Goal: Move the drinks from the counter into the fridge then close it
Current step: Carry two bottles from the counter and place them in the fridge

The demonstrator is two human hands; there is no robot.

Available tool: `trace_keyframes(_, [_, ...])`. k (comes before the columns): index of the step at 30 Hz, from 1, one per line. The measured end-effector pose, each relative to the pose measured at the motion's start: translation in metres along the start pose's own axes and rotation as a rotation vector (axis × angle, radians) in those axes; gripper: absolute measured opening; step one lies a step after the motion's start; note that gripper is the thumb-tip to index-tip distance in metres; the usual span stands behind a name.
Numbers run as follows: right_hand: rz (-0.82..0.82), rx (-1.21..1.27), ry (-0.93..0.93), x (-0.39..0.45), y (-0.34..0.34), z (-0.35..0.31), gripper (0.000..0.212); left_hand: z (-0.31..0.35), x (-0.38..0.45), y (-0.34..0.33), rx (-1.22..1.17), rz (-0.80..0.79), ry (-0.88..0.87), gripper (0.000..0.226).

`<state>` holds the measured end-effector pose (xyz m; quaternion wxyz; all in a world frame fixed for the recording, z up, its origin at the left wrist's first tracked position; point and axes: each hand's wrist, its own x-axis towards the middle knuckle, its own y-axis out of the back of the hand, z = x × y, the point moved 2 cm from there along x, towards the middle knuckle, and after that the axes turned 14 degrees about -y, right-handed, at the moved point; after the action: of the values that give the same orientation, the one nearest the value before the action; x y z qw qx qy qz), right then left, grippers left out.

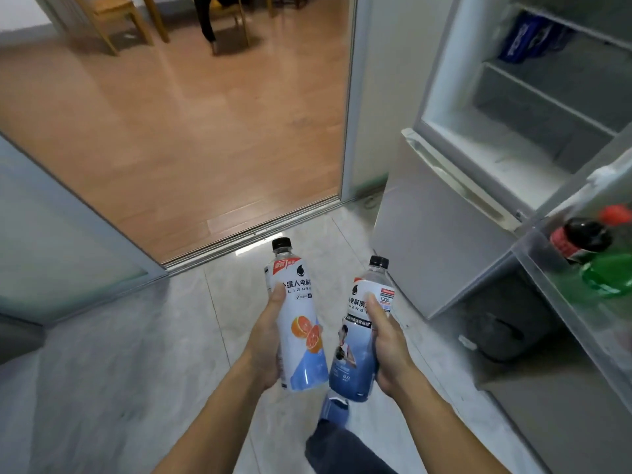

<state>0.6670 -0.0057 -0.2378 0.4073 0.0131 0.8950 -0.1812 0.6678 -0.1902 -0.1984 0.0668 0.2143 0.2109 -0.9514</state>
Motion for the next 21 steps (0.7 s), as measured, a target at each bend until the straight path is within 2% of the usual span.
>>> trace_keyframes(5, [0.058, -0.018, 0.078, 0.048, -0.023, -0.08, 0.063, 0.042, 0.086, -0.017, 0.074, -0.039, 0.023, 0.067])
trace_keyframes(9, [0.123, 0.071, 0.109, 0.077, -0.024, -0.12, 0.055, 0.057, 0.148, -0.035, 0.109, -0.089, 0.104, 0.072])
trace_keyframes(16, [0.405, 0.227, 0.177, 0.123, -0.01, -0.173, 0.067, 0.079, 0.26, -0.083, 0.201, -0.287, 0.256, 0.087])
trace_keyframes(18, [0.495, 0.291, 0.203, 0.131, -0.011, -0.188, 0.06, 0.092, 0.291, -0.102, 0.206, -0.363, 0.301, 0.084])
trace_keyframes(21, [0.602, 0.379, 0.246, 0.138, -0.012, -0.211, 0.036, 0.111, 0.33, -0.135, 0.25, -0.482, 0.33, 0.079])
